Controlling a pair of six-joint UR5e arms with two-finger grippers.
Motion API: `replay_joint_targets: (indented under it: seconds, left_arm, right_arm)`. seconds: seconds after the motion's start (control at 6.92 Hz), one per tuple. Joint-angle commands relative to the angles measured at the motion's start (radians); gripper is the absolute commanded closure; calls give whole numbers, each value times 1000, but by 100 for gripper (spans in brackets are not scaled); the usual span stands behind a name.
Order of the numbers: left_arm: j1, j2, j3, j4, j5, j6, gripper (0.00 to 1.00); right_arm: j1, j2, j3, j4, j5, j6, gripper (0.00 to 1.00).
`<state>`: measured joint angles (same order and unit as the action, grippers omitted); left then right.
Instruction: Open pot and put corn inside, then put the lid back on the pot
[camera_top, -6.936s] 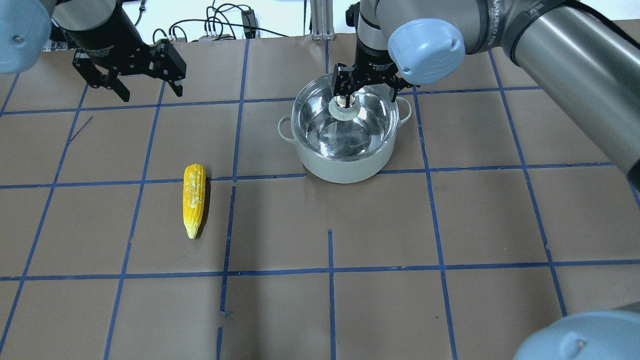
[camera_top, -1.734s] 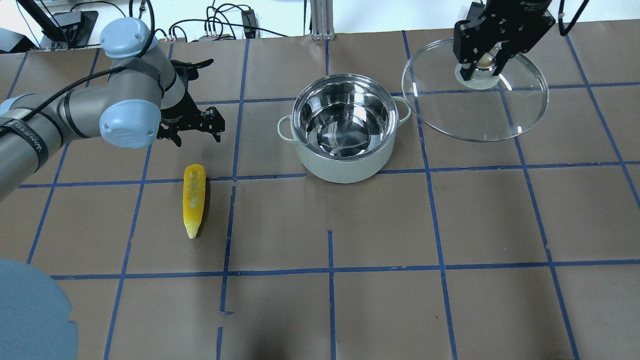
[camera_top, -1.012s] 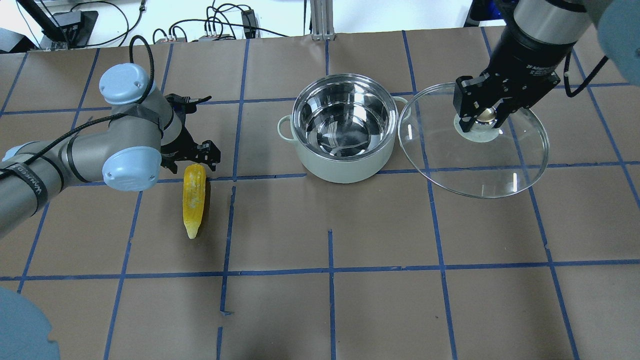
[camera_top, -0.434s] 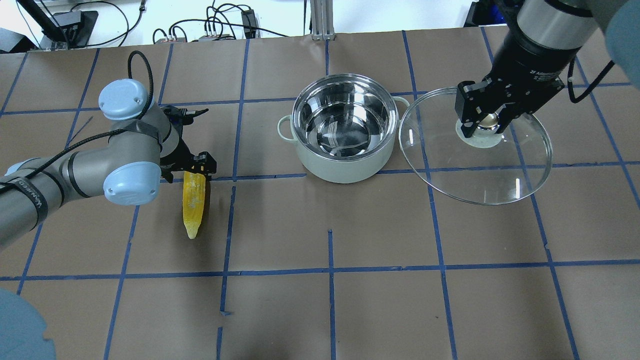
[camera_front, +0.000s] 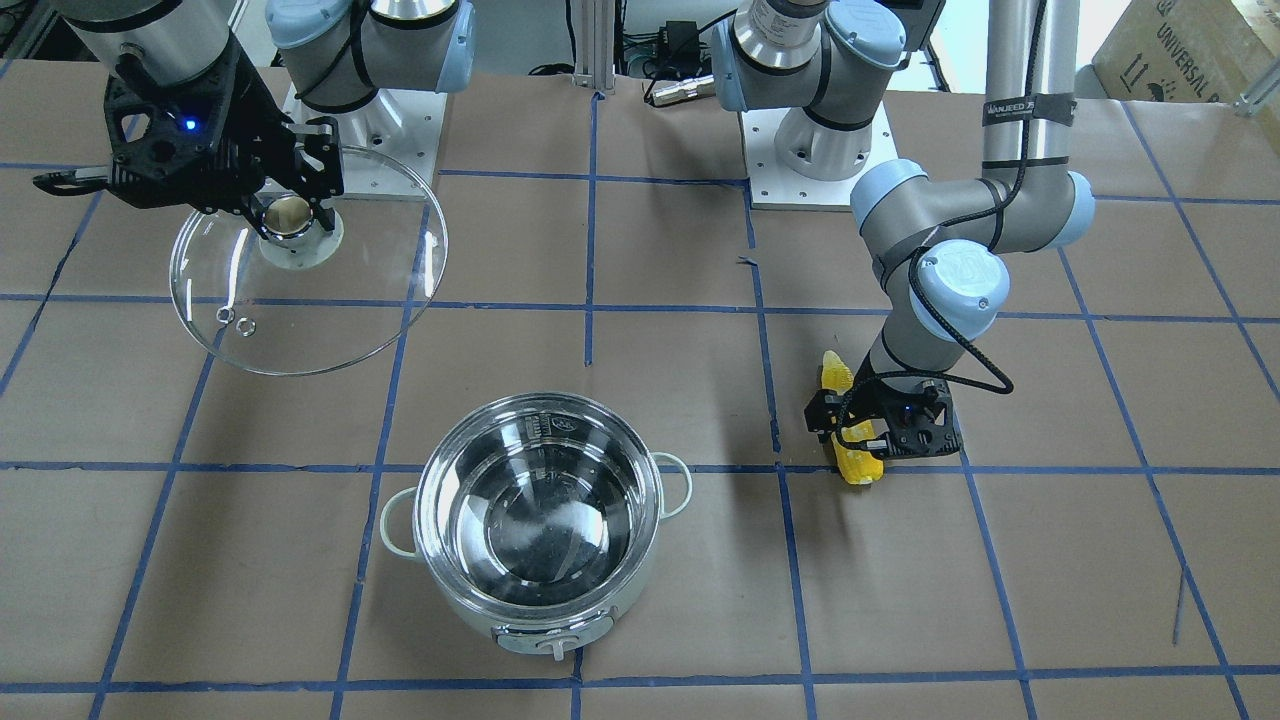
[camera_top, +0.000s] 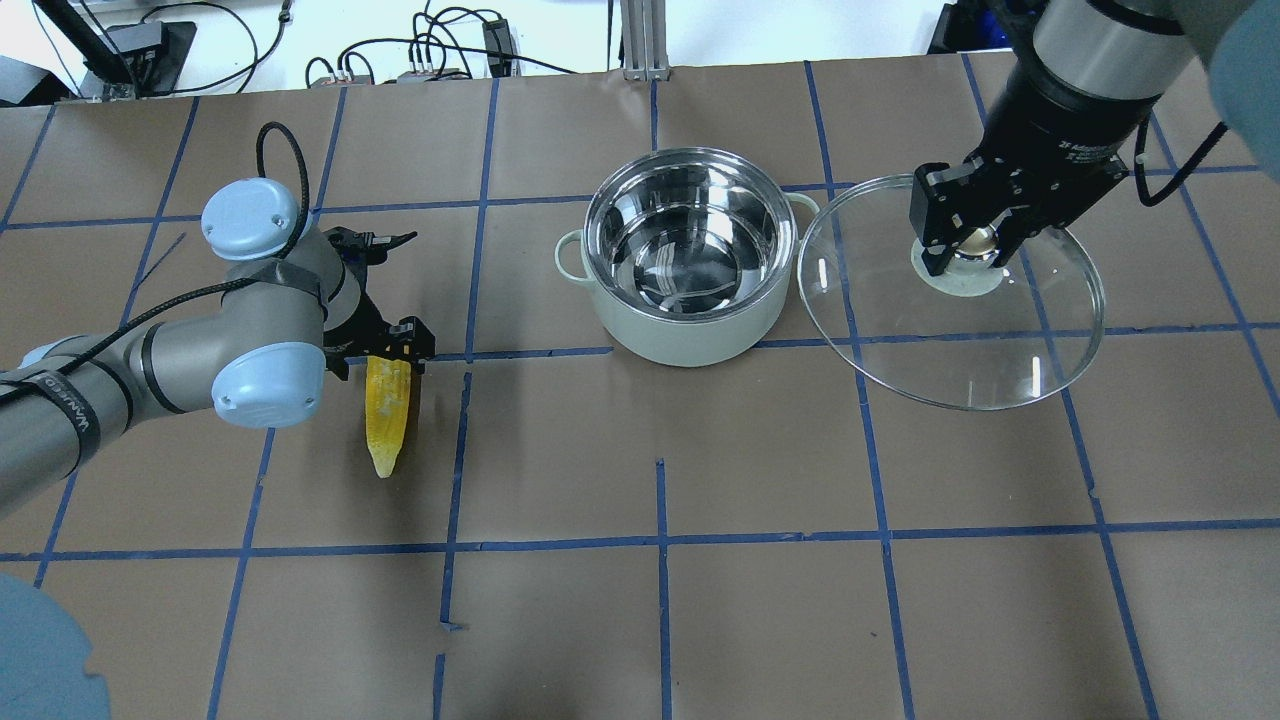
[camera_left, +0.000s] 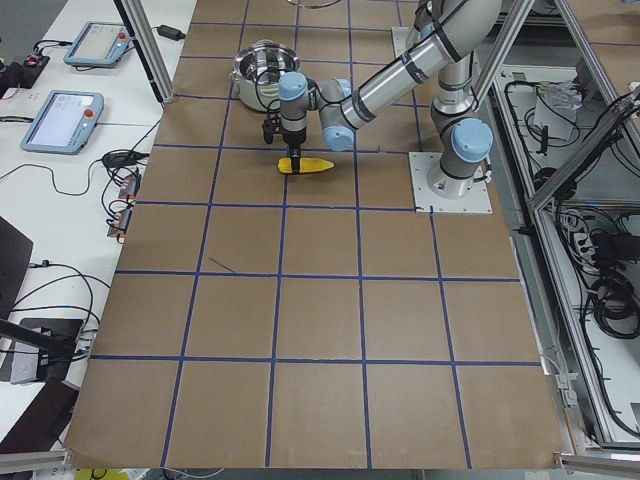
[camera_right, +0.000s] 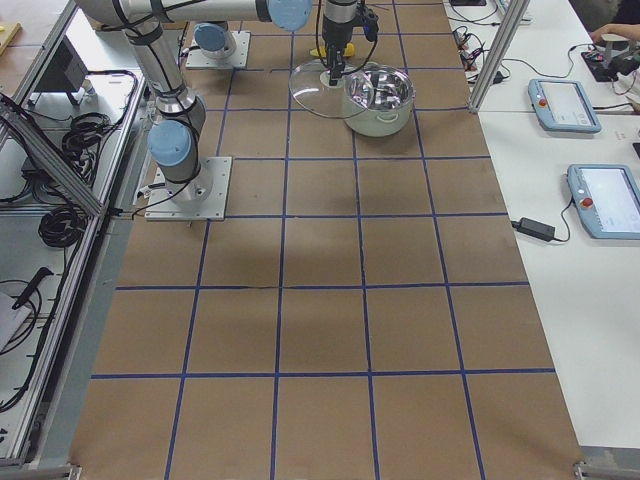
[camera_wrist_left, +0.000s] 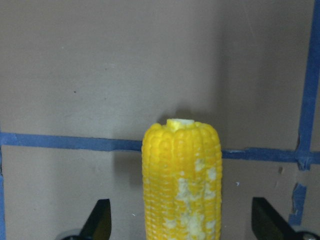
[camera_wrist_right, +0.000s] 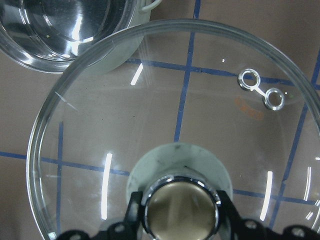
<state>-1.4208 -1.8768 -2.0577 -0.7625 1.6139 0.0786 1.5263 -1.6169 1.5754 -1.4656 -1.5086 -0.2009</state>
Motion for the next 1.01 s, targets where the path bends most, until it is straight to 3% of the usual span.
replay_joint_targets:
  seconds: [0.0, 0.14, 0.29, 0.43, 0.58, 0.87]
  left_arm:
    - [0, -13, -24, 58, 0, -3, 2]
    - [0, -9, -22, 60, 0, -5, 14]
    - [0, -5, -16, 60, -2, -8, 36]
    - [0, 1, -15, 60, -2, -8, 73]
    - [0, 1, -13, 60, -3, -17, 90]
    - [-1, 4, -9, 60, -3, -25, 97]
  right_arm:
    - [2, 0, 0, -1, -2, 0, 61]
    - [3, -1, 0, -1, -2, 1, 61]
    - [2, -1, 0, 1, -2, 2, 61]
    - [3, 0, 0, 1, -1, 2, 61]
    - [3, -1, 0, 1, -1, 2, 61]
    - [3, -1, 0, 1, -1, 3, 61]
